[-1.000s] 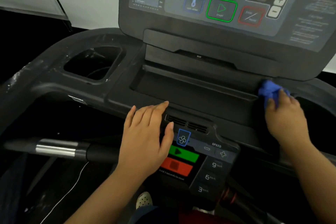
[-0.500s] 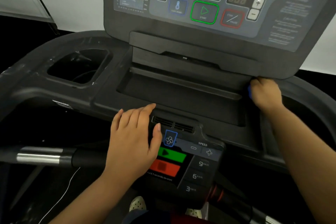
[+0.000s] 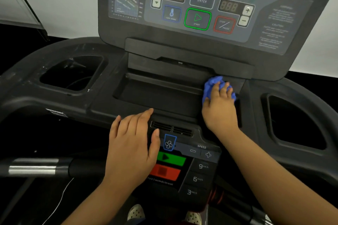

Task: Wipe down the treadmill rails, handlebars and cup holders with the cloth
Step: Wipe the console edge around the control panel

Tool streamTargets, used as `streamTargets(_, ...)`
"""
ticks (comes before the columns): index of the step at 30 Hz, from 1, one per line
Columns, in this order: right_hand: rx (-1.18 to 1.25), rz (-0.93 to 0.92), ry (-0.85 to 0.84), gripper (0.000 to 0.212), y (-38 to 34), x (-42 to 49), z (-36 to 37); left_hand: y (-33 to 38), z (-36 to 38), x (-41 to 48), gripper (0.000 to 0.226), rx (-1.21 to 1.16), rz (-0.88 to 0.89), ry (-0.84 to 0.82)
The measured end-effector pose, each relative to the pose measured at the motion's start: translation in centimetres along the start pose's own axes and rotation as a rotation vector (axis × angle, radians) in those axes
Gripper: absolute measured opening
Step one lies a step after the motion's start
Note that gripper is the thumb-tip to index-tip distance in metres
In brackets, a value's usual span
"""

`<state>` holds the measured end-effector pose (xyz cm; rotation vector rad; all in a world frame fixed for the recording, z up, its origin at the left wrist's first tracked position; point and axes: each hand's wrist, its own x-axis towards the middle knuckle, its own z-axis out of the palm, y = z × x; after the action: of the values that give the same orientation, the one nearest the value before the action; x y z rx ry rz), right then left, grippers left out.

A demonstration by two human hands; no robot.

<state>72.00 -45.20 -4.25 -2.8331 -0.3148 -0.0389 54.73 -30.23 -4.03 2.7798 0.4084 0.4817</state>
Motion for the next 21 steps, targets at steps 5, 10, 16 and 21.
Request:
streamTargets(5, 0.084, -0.188, 0.011, 0.057, -0.4, -0.3, -0.2, -0.1, 0.0, 0.0, 0.047, -0.007, 0.003, -0.006)
streamTargets(10, 0.185, -0.404, -0.084, 0.052, 1.7, 0.1, -1.3, -0.3, -0.1, 0.1, 0.048, -0.008, 0.009, -0.028)
streamTargets(16, -0.009, -0.608, -0.218, 0.06, 7.5, 2.5, -4.0, -0.2, -0.3, 0.1, 0.048, -0.022, 0.022, -0.031)
streamTargets(21, -0.017, -0.61, -0.296, 0.053, 9.5, 3.2, -6.5, -0.3, -0.4, 0.2, 0.047, -0.044, 0.015, -0.038)
